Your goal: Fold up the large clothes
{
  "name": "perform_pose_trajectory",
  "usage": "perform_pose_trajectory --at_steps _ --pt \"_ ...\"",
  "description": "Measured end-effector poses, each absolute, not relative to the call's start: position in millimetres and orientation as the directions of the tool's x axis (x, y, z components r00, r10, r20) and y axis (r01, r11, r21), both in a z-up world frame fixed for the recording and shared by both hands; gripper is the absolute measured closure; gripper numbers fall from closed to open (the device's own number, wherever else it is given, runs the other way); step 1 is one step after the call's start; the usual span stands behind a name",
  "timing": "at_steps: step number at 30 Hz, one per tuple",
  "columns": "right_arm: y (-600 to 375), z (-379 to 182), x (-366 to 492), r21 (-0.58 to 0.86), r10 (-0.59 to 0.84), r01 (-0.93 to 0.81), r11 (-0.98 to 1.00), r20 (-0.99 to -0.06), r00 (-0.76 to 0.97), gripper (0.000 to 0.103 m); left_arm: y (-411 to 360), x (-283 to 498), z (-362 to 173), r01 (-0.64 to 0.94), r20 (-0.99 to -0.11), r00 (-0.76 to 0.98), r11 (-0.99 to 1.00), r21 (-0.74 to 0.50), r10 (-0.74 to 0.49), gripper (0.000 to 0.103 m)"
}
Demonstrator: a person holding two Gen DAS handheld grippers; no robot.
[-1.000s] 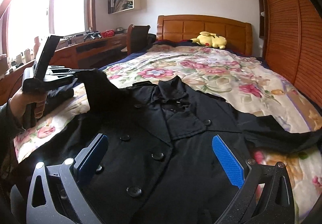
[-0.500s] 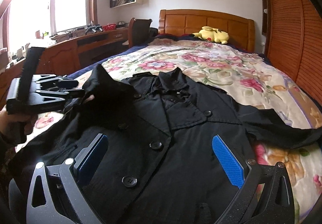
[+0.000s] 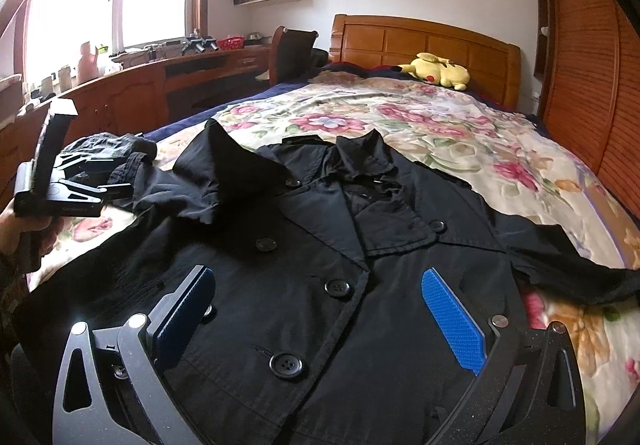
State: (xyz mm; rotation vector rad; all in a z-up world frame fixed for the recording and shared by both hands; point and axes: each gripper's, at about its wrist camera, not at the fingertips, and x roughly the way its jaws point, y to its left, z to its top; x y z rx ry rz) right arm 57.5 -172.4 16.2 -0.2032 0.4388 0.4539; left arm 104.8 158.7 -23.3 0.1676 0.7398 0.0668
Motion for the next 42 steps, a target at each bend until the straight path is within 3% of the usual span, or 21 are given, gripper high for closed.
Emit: perform_pose_trajectory --at_steps 7,14,16,17,18,21,23,29,34,42 --pt "-169 14 62 -0.099 0.375 -0.467 0.879 -0.463 0.803 0.0 177 121 -54 0.002 -0.747 0.654 0.988 0.157 0.117 0.023" --pt "-168 13 63 -0.094 0.384 -0.478 0.873 -0.472 0.794 0.0 170 133 -64 0.01 -0.772 0.617 0.98 0.2 0.151 0.024" --pt "-167 12 63 -0.098 0.382 -0.48 0.872 -0.476 0.792 0.0 170 136 -66 0.011 -0.774 0.613 0.977 0.212 0.16 0.041" --pt "-167 11 64 -0.1 0.381 -0.481 0.871 -0.479 0.791 0.0 169 139 -68 0.01 -0.779 0.605 0.977 0.215 0.165 0.067" --pt "-166 11 64 -0.1 0.381 -0.482 0.871 -0.481 0.789 0.0 170 141 -69 0.009 -0.784 0.598 0.977 0.213 0.166 0.081" --pt "-167 11 65 -0.092 0.39 -0.49 0.867 -0.487 0.782 0.0 168 140 -66 0.021 -0.785 0.599 0.976 0.216 0.161 0.095" --pt "-168 12 66 -0.087 0.398 -0.496 0.864 -0.487 0.778 0.0 168 138 -54 -0.011 -0.763 0.622 0.977 0.213 0.173 0.099" --pt "-176 17 66 -0.065 0.41 -0.493 0.867 -0.468 0.783 0.0 148 133 3 -0.051 -0.665 0.729 0.981 0.185 0.163 0.1" --pt "-184 17 58 -0.061 0.412 -0.49 0.87 -0.455 0.789 0.0 95 128 41 0.014 -0.592 0.802 0.988 0.156 0.083 0.1" --pt "-209 19 45 -0.058 0.377 -0.445 0.894 -0.442 0.814 0.0 23 133 56 0.139 -0.565 0.825 0.981 0.135 -0.039 0.1"
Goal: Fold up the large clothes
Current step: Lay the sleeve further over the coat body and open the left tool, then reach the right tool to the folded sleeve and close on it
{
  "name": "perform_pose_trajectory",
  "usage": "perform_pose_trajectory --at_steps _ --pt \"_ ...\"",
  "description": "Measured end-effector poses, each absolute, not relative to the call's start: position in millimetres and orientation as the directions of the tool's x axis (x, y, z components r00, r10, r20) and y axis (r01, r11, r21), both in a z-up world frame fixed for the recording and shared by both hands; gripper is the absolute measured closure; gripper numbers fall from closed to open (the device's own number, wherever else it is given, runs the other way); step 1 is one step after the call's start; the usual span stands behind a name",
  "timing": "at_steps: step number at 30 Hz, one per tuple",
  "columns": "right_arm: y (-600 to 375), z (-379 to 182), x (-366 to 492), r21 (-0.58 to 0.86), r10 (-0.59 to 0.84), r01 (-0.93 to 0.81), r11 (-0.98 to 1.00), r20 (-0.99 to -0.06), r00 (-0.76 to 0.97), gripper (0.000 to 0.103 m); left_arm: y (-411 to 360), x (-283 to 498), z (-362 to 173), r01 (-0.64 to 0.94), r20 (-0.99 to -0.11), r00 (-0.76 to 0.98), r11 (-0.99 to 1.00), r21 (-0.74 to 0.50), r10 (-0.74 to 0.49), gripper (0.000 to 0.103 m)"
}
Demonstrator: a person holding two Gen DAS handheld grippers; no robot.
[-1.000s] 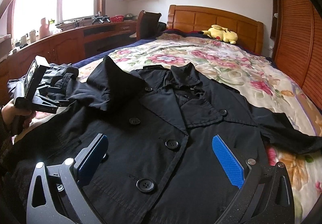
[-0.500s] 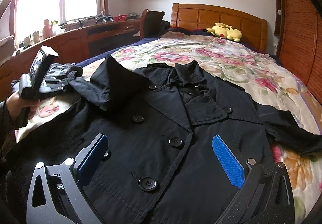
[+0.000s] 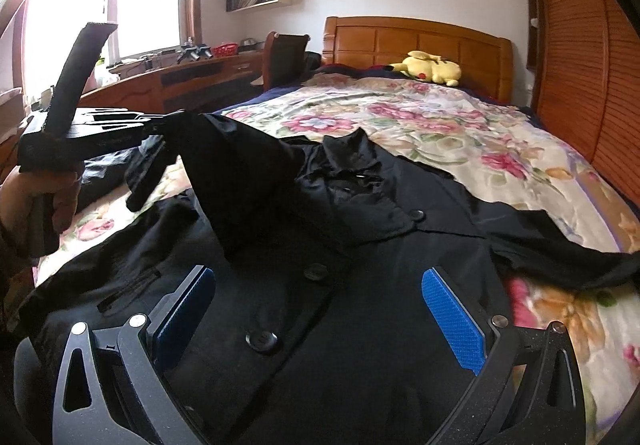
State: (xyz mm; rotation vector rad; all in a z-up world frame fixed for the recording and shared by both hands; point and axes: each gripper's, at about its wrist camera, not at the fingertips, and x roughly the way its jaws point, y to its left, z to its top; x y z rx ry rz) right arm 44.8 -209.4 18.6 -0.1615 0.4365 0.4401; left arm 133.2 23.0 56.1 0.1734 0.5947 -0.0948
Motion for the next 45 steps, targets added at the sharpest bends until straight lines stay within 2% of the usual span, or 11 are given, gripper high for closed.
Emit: perform_pose_trajectory --at_steps 5,7,10,12,13,15,17,31,36,40,45 --pt "-220 15 39 -0.057 0.352 -0.419 0.906 -0.446 0.823 0.0 -4 128 51 0.157 -0.576 0.816 0.978 0.139 -0.049 0.099" --pt "-223 14 38 -0.056 0.346 -0.413 0.909 -0.45 0.823 0.0 -10 123 45 0.166 -0.59 0.805 0.978 0.131 -0.058 0.094" --pt "-223 15 36 -0.056 0.34 -0.407 0.912 -0.453 0.824 0.0 -13 111 35 0.18 -0.595 0.799 0.979 0.094 -0.09 0.077" --pt "-223 16 35 -0.056 0.34 -0.407 0.912 -0.452 0.825 0.0 -13 100 30 0.193 -0.583 0.804 0.979 0.069 -0.118 0.059" --pt "-222 16 34 -0.056 0.341 -0.407 0.912 -0.451 0.825 0.0 -14 97 28 0.198 -0.581 0.804 0.978 0.059 -0.128 0.056" --pt "-219 17 33 -0.056 0.344 -0.41 0.91 -0.45 0.824 0.0 -13 88 24 0.201 -0.58 0.803 0.978 0.046 -0.138 0.034" --pt "-215 17 34 -0.058 0.347 -0.414 0.908 -0.451 0.823 0.0 -9 77 21 0.2 -0.562 0.814 0.979 0.033 -0.147 0.025" --pt "-205 21 41 -0.034 0.376 -0.423 0.906 -0.4 0.836 0.003 46 44 15 0.127 -0.492 0.862 0.992 -0.02 -0.12 0.024" --pt "-204 27 36 0.003 0.411 -0.44 0.898 -0.365 0.835 0.02 68 43 11 0.102 -0.499 0.861 0.995 -0.02 -0.098 0.024" --pt "-192 30 45 0.012 0.429 -0.461 0.887 -0.388 0.816 0.035 82 40 10 0.085 -0.491 0.866 0.996 -0.03 -0.089 0.024" --pt "-159 37 69 -0.071 0.407 -0.487 0.87 -0.454 0.793 0.04 91 38 8 0.087 -0.496 0.864 0.996 -0.031 -0.091 0.024"
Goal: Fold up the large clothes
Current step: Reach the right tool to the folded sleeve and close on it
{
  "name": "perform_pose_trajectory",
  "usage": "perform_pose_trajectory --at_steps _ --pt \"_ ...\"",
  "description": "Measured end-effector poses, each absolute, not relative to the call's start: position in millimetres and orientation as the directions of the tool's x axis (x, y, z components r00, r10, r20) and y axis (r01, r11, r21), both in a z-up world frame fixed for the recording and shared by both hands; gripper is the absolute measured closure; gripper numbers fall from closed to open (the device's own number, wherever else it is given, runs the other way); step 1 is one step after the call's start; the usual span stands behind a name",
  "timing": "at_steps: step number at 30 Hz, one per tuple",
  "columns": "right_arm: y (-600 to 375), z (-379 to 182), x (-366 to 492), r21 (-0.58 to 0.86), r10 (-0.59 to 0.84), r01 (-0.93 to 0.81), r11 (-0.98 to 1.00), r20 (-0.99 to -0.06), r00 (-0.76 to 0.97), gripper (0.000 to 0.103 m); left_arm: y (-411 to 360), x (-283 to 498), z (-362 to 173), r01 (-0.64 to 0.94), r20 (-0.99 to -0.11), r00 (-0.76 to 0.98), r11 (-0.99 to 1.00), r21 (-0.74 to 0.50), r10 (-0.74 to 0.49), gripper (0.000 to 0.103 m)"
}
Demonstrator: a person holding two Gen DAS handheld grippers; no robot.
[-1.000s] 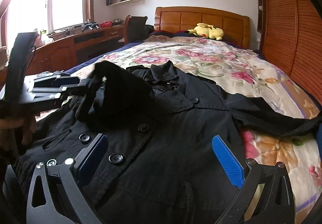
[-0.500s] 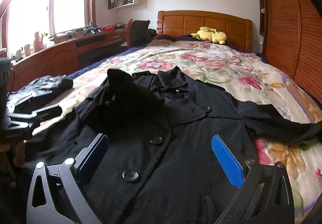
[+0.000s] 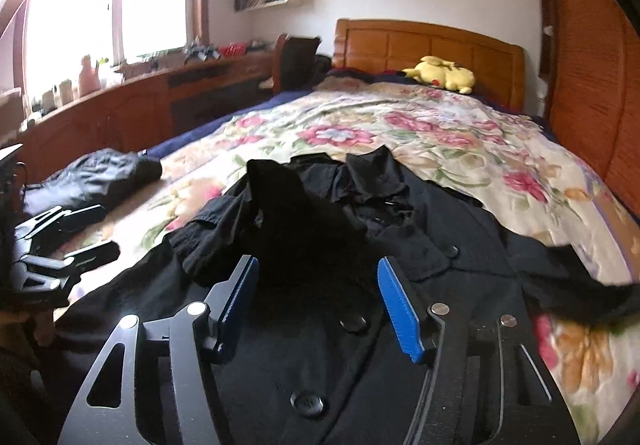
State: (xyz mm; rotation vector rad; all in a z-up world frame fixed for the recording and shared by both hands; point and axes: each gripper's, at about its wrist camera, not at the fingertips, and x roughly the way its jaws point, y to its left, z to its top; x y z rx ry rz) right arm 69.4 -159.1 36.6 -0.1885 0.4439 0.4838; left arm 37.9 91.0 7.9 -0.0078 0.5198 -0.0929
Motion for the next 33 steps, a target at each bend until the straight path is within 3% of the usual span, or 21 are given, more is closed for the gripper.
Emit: perform_pose_trajectory --at_steps 11,19,30,33 --pt "-99 44 128 -0.107 0.396 -0.533 0.839 -0.552 0.734 0.041 107 31 6 0.079 -0.493 0.866 0.996 -0.035 -0.086 0.024" --pt "-56 21 150 -0.073 0.424 -0.6 0.796 -0.64 0.641 0.048 127 21 3 0.062 -0.49 0.869 0.997 -0.04 -0.073 0.024" --pt "-28 -2 165 -0.055 0.411 -0.629 0.775 -0.712 0.569 0.048 144 16 0 0.045 -0.491 0.869 0.997 -0.055 -0.066 0.024" --pt "-27 0 165 -0.065 0.406 -0.628 0.776 -0.71 0.575 0.062 144 16 1 0.049 -0.489 0.87 0.997 -0.053 -0.069 0.024"
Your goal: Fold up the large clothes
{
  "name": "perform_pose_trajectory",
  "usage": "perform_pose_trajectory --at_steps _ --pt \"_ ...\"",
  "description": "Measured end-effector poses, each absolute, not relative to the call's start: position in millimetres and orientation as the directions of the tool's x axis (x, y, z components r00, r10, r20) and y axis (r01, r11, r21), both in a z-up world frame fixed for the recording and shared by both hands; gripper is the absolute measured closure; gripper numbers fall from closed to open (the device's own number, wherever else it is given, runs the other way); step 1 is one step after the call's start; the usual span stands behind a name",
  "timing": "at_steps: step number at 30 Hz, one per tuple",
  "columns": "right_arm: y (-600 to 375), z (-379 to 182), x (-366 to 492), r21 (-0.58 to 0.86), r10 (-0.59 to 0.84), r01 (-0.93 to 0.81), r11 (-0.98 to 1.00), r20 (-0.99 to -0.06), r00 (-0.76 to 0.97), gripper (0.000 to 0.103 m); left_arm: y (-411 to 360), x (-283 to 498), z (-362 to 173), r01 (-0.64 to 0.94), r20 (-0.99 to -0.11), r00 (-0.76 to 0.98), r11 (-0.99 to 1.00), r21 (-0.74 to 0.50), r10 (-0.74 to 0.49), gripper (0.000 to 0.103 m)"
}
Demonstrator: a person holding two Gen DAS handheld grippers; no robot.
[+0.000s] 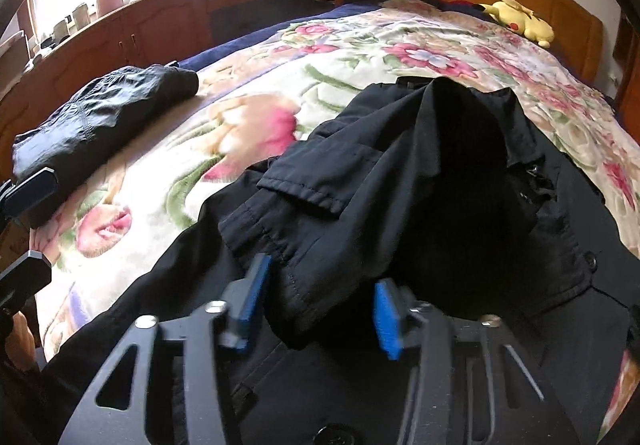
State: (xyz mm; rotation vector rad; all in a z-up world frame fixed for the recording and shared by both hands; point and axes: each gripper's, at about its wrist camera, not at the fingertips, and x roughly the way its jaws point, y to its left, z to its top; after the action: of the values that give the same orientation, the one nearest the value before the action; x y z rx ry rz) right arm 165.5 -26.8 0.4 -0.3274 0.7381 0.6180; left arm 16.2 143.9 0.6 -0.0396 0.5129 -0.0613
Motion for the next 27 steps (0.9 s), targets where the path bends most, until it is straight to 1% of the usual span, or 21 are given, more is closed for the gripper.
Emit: perform_pose_trajectory --at_steps 2,4,6,11,14,16,20,27 --pt "-25 3 164 -0.084 0.402 -0.627 0.775 -0.7 0.59 0.085 143 17 1 0.05 -0.489 0.87 0.997 -0.05 -0.068 0.024" --pt "-28 10 155 -0.119 0.399 -0.625 0.771 -0.675 0.621 0.091 142 17 1 0.052 -0.49 0.869 0.998 -0.046 -0.068 0.024" --pt "-35 21 143 -0.128 0.426 -0.627 0.768 -0.63 0.65 0.095 141 16 0 0.054 -0.489 0.87 0.998 -0.039 -0.066 0.024" --pt "-73 52 119 -0.103 0.465 -0.583 0.806 -0.499 0.731 0.096 143 15 0 0.051 -0.486 0.871 0.998 -0.043 -0.065 0.024" --pt "-105 64 106 -0.082 0.446 -0.525 0.847 -0.429 0.786 0.096 144 14 1 0.051 -0.482 0.874 0.997 -0.052 -0.07 0.024" --pt "-127 67 100 -0.07 0.418 -0.481 0.874 -0.398 0.816 0.096 143 13 2 0.053 -0.479 0.875 0.997 -0.056 -0.074 0.024" --pt "-160 63 93 -0.048 0.349 -0.397 0.917 -0.39 0.853 0.096 139 12 4 0.063 -0.473 0.877 0.996 -0.055 -0.082 0.024" --pt "-195 43 80 0.025 0.279 -0.3 0.954 -0.443 0.852 0.096 132 9 8 0.084 -0.459 0.882 0.994 -0.065 -0.105 0.024"
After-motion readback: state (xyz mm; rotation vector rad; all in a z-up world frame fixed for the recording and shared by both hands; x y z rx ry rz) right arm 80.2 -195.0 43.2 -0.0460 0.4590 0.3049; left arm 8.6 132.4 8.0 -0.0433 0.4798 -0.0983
